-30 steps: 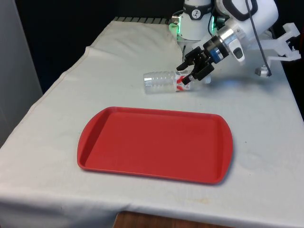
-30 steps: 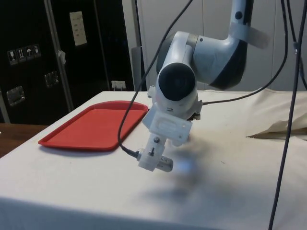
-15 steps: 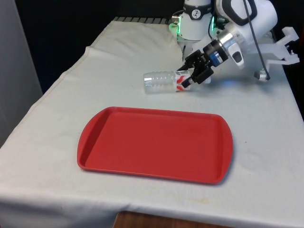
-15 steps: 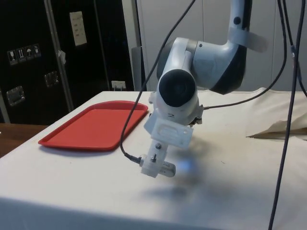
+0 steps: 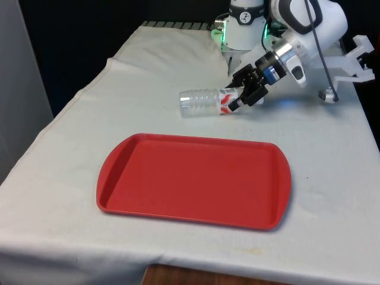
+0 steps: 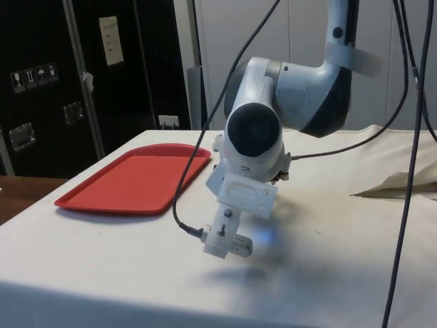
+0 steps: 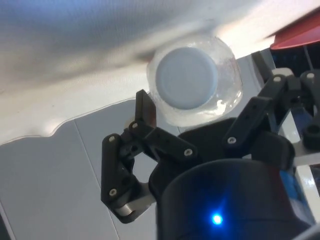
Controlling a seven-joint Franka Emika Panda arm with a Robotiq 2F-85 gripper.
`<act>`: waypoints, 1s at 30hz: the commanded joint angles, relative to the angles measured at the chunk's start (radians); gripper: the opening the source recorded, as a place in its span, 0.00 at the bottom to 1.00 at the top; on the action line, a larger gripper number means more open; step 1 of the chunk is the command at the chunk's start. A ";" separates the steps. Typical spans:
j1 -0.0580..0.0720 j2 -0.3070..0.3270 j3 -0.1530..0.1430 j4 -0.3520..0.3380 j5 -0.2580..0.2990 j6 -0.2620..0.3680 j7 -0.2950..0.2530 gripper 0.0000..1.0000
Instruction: Place the bottle upright on the tray.
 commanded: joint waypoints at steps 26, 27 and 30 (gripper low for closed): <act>-0.001 0.024 0.050 0.014 -0.004 -0.072 0.047 1.00; 0.000 0.018 0.051 0.009 0.000 -0.079 0.042 1.00; -0.004 0.031 0.051 0.019 -0.004 -0.068 0.048 1.00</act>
